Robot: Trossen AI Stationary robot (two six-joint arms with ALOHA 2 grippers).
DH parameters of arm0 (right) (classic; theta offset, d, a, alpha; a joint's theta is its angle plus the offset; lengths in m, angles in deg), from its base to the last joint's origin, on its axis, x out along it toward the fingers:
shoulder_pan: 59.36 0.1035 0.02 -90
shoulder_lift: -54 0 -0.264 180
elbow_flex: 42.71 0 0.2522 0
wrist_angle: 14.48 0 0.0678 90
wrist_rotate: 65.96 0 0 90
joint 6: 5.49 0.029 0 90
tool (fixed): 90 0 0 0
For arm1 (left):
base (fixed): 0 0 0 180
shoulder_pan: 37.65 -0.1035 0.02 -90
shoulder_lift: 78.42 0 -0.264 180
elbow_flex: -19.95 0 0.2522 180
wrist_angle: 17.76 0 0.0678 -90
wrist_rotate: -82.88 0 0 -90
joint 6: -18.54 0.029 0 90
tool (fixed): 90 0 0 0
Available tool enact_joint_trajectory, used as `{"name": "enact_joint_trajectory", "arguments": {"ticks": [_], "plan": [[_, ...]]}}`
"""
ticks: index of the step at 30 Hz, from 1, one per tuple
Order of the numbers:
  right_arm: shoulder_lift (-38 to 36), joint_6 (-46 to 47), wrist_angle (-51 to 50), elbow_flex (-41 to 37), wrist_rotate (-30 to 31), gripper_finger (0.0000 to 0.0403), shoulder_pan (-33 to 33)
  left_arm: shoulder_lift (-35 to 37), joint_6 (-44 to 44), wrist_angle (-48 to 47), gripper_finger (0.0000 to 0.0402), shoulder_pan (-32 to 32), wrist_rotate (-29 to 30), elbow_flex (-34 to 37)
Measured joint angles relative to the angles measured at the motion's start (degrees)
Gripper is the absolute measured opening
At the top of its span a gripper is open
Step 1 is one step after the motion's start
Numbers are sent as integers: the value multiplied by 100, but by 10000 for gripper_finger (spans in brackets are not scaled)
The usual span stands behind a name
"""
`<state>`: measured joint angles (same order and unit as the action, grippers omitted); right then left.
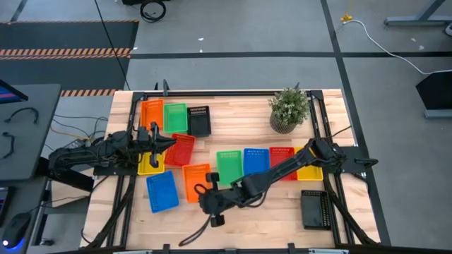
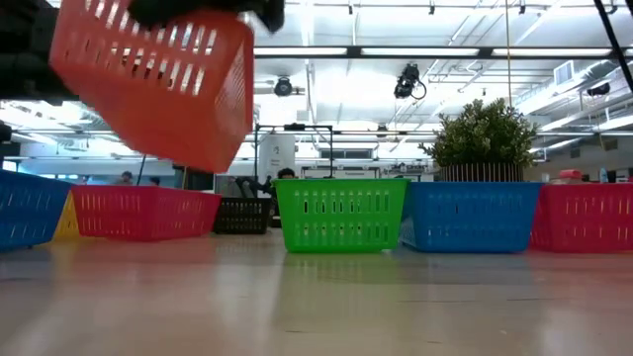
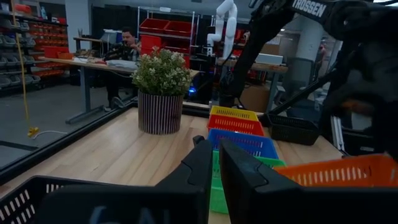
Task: Stack baskets by color
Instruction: Move the bottom orange bin beside the green bin to the centre of the table
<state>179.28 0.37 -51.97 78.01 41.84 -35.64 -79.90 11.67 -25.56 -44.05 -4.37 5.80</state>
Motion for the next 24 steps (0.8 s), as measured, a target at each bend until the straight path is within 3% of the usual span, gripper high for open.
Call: {"name": "enact_joint_trajectory", "arguments": {"ticks": [15,24], "plan": [[705,462,-277,-11,-137,11,-610,-86,0,-26,38,-2,-9,-1],[703,647,-716,-7,-110,13,-740,-76,2,3,30,-2,4,1]]}}
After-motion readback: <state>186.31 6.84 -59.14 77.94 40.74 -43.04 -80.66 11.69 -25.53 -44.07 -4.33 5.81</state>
